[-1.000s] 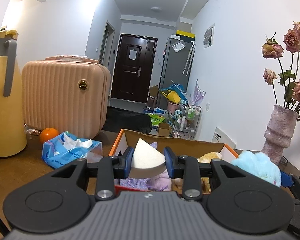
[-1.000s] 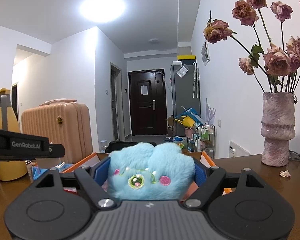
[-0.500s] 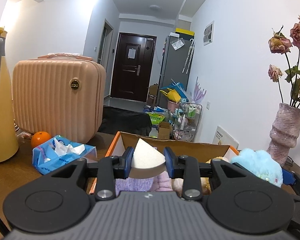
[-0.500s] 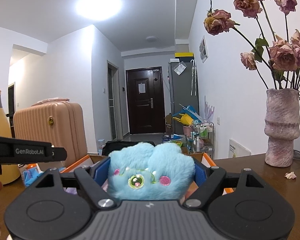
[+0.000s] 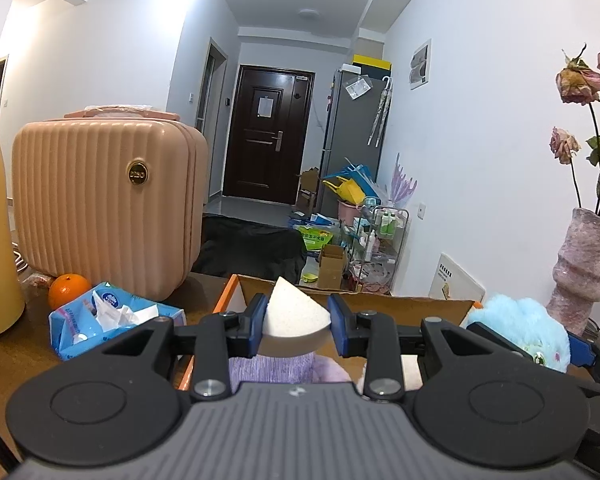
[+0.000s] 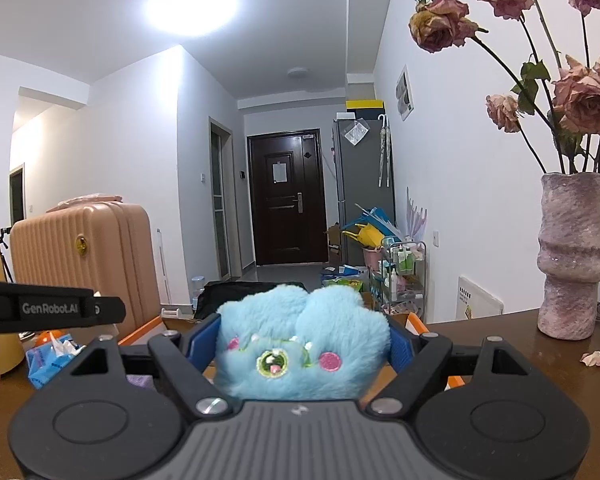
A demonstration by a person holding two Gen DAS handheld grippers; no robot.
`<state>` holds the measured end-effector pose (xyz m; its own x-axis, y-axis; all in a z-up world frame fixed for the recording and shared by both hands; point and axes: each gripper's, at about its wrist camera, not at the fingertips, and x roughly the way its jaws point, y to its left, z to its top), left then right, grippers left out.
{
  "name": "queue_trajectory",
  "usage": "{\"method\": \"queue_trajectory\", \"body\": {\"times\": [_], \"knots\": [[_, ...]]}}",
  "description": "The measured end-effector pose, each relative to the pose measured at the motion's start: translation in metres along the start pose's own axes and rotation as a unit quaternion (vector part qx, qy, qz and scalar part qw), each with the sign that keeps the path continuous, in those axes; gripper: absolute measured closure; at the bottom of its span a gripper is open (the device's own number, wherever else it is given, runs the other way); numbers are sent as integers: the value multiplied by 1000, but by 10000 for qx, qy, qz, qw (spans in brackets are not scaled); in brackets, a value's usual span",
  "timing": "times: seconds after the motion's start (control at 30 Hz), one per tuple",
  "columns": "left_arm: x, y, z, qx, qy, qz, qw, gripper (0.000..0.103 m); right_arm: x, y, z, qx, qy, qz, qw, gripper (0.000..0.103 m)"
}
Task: Organize soft objects
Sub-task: 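Lower the white wedge sponge and blue plush into the cardboard box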
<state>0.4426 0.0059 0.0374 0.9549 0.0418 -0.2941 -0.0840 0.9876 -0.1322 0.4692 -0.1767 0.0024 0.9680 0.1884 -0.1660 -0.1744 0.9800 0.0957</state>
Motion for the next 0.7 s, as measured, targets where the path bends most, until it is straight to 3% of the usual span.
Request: {"method": "queue_trajectory", "body": {"times": [0.7], "knots": [[46, -1, 1, 163, 172, 223, 9995, 69, 47, 1, -1, -177, 403, -69, 9990, 22]]}}
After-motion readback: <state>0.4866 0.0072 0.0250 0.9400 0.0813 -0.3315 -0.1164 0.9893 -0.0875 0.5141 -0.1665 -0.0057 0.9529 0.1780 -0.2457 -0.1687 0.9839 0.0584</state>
